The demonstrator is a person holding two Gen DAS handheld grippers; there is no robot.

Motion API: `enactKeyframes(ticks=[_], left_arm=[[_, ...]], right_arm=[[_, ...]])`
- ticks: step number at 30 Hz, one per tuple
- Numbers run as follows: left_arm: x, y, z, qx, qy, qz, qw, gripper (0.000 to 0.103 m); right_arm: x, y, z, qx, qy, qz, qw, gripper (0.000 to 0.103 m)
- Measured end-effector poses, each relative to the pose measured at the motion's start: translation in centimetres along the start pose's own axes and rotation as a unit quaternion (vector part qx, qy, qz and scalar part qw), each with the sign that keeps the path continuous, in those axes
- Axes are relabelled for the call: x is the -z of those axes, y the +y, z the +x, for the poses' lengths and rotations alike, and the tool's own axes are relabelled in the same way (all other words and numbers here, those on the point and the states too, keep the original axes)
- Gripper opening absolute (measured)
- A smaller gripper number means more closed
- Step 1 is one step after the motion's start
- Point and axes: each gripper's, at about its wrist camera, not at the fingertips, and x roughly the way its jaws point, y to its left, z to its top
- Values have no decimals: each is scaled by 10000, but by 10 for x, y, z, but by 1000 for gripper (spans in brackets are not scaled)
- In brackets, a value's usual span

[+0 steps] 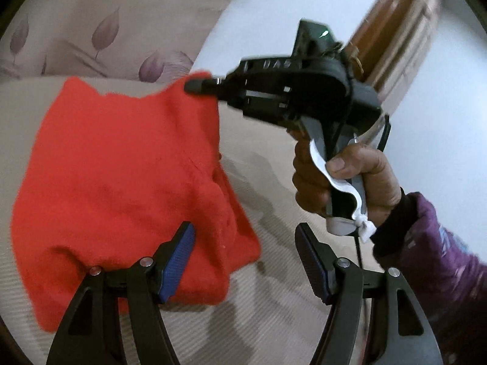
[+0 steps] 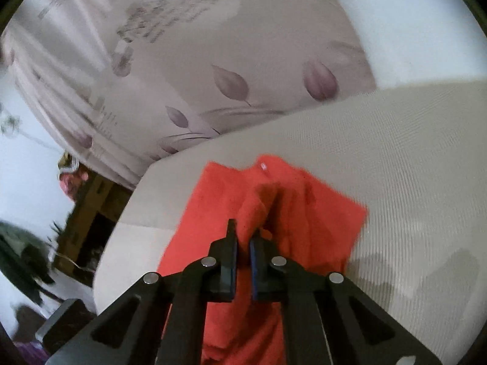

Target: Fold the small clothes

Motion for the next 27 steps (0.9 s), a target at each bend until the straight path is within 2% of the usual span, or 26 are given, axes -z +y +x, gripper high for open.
enactKeyframes(ticks=[3,6,8,10,11,13,15,17,18,21,24,26,27], left_arm=[[-11,-5,18,224,136,-291,9992,68],[-14,-13,33,356,138,-333,9987,68],[-11,-17,39,314,177,-310,9989,68],[-4,-18,42,294,457,-269,9982,68],[0,-18,37,313,528,-235,9978,68],[4,-20,19,302,389,-106,9987,68],[3,-21,-2,234,180,35,9996,68],[0,-14,-26,141,-101,54,9998,68],[-4,-8,-34,67,-215,52,9997,68],[-11,13,-50,-150,-414,-28,9990,68],[-8,37,-53,-258,-435,-250,9984,68],[-3,47,-48,-270,-358,-315,9985,68],[0,48,-45,-251,-342,-318,9986,68]], right_arm=[[-17,7,-5,101,-54,-312,9994,6],[-27,-5,-6,167,-60,-275,9995,6],[-27,-15,6,262,153,-225,9993,6],[-17,-38,27,18,661,169,9977,8],[-9,-49,31,-47,740,363,9966,13],[2,-62,17,-415,402,709,9958,13],[11,-73,-14,-760,-186,1095,9909,14],[23,-69,-42,-911,-509,1094,9885,15],[31,-63,-51,-1006,-534,1023,9882,15],[58,-44,-61,-1407,-249,915,9855,16],[72,-34,-52,-1525,87,933,9838,20],[77,-32,-43,-1494,280,974,9836,33],[80,-31,-39,-1410,339,976,9846,36]])
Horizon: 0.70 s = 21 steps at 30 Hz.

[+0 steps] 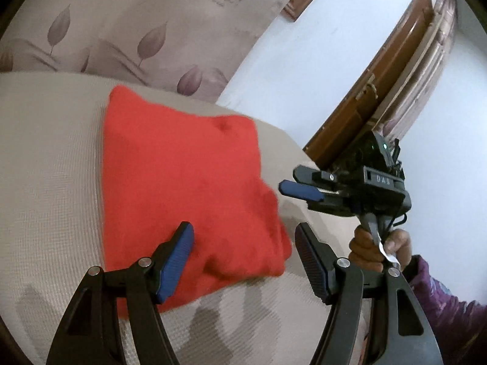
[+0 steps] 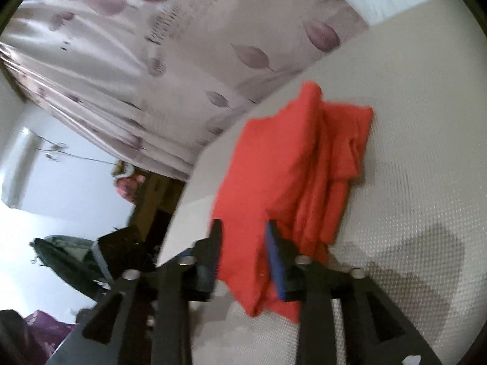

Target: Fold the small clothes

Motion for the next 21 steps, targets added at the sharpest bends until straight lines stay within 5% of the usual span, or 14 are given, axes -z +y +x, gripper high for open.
enactKeyframes(ticks=[2,5,9,12,17,21], left_arm=[[8,1,5,-6,-7,83,10000,68],[14,4,7,67,6,85,9999,68],[15,19,7,340,-58,-352,9988,71],[14,24,6,420,-84,-485,9979,71],[16,22,5,396,-57,-454,9982,71],[17,23,3,426,-54,-488,9979,71]], right_arm=[[0,-5,8,-53,74,122,9999,39],[-4,-10,18,419,131,160,9989,42],[-8,-16,16,611,-27,270,9978,50],[-15,-19,15,193,-145,418,9988,53],[-20,1,29,83,-54,96,9999,53],[-28,6,40,680,-13,-25,9977,55]])
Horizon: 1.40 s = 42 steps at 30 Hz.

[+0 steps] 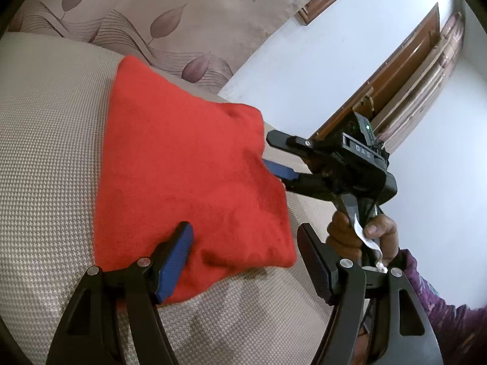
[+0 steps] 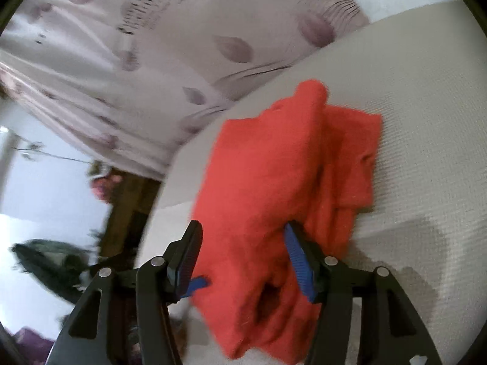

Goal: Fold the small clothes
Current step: 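Press the folded sweater flat with the right gripper while the left gripper holds it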

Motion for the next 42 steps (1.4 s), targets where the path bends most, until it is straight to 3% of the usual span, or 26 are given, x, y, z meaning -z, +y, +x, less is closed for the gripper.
enactKeyframes(ticks=[5,10,12,19,24,29,30,31,32,37,42], left_arm=[[0,0,1,1,20,-4,10000,72],[0,-1,2,-8,18,1,10000,73],[0,-1,2,-8,19,0,10000,73],[0,-1,2,-9,24,-1,10000,74],[0,-1,2,-8,19,-2,10000,74],[0,-1,2,-9,15,0,10000,74],[0,-1,2,-18,11,0,10000,74],[0,-2,2,-18,2,-1,10000,74],[0,-2,1,-8,-25,4,10000,74],[-1,-10,-8,-45,-192,81,9998,74],[2,-25,-2,27,4,341,9994,76]], right_arm=[[-3,-4,-24,-264,-371,88,9989,57],[6,-13,-14,-254,-37,204,9995,57],[10,-15,-9,-68,61,201,9998,57],[17,-15,-2,-264,148,203,9993,58],[5,0,5,10,88,-271,9996,56],[-9,-14,14,-55,57,5,10000,56],[-10,-14,17,-75,70,-4,9999,55],[-12,-10,23,-17,131,-115,9998,42],[-13,-5,28,149,202,-243,9994,18],[-31,25,20,605,201,-968,9933,15],[-57,39,-6,762,116,-1410,9870,15]])
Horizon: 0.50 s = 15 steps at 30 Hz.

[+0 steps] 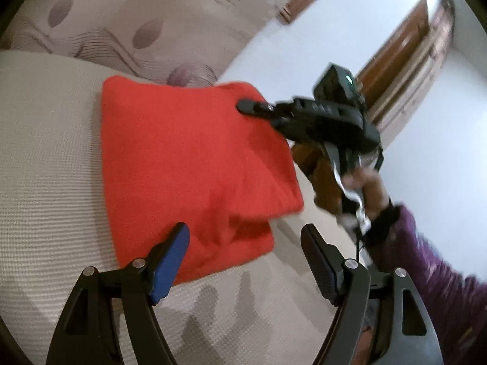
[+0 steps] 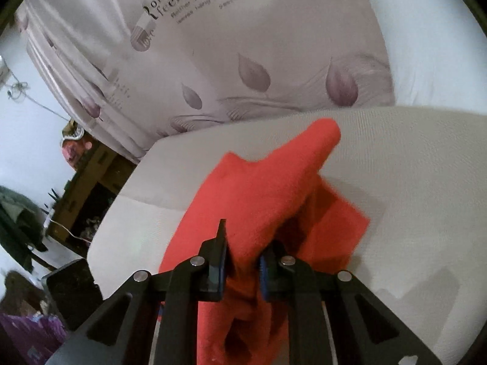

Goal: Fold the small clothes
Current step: 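Press the folded sweater flat with the right gripper while the left gripper holds it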

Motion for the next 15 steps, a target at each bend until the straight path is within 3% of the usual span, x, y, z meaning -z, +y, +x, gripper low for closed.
enactKeyframes(ticks=[3,6,10,13,15], left_arm=[[6,2,5,-132,48,65,9999,76],[7,13,1,-113,10,-253,9996,76],[4,16,-11,-353,-22,-143,9993,76],[2,14,-23,-525,-79,0,9986,76],[5,12,-30,-315,25,-73,9995,76]], right_arm=[[6,-29,18,-77,246,409,9988,15],[33,-53,37,-196,338,909,9951,15],[55,-77,15,-792,-420,1804,9795,26],[67,-62,-13,-670,-747,1617,9817,31],[85,-46,-33,-593,-868,1446,9839,36]])
